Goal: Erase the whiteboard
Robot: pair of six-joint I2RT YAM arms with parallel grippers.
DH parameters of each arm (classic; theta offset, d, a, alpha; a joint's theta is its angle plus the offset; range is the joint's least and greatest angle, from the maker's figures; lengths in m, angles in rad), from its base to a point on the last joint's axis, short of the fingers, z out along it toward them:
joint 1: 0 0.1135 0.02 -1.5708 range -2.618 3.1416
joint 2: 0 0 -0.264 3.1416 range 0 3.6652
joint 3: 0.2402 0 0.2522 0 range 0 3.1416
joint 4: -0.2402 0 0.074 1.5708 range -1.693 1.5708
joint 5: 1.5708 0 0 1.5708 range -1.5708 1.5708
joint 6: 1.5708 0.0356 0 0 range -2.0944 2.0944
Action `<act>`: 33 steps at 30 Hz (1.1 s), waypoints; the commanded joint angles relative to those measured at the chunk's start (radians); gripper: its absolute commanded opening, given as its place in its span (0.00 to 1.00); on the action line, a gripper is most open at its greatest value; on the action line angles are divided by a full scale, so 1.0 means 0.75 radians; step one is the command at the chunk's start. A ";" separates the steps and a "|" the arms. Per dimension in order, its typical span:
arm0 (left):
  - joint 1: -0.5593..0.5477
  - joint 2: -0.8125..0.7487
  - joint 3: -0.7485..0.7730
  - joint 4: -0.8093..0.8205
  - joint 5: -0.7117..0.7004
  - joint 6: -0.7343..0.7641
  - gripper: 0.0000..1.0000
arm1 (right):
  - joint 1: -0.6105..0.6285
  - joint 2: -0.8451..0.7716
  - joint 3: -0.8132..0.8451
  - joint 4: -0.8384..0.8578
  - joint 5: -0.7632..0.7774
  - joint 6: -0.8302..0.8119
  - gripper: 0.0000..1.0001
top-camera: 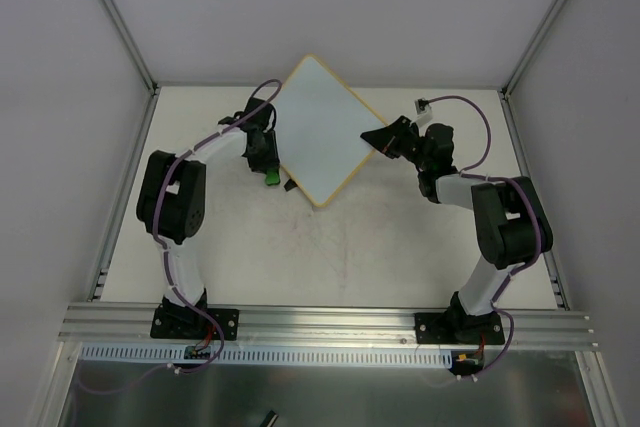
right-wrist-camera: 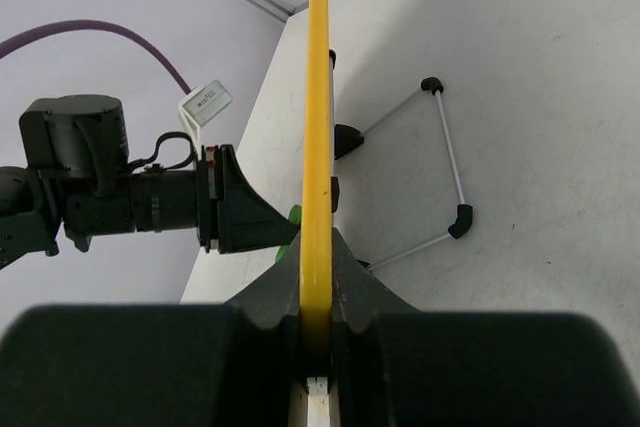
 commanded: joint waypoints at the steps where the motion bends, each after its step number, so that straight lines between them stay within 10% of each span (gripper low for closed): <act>1: -0.015 -0.172 -0.075 -0.045 0.083 0.002 0.00 | -0.005 -0.001 0.051 0.107 -0.045 0.009 0.00; 9: 0.075 -0.530 -0.227 0.000 0.077 -0.010 0.00 | 0.001 0.014 0.055 0.107 -0.043 0.009 0.00; 25: 0.288 -0.398 -0.534 0.202 0.138 0.002 0.01 | 0.036 0.042 0.077 0.107 -0.024 -0.006 0.00; 33: 0.286 -0.330 -0.552 0.257 0.116 -0.006 0.29 | 0.056 0.044 0.071 0.107 -0.012 0.004 0.00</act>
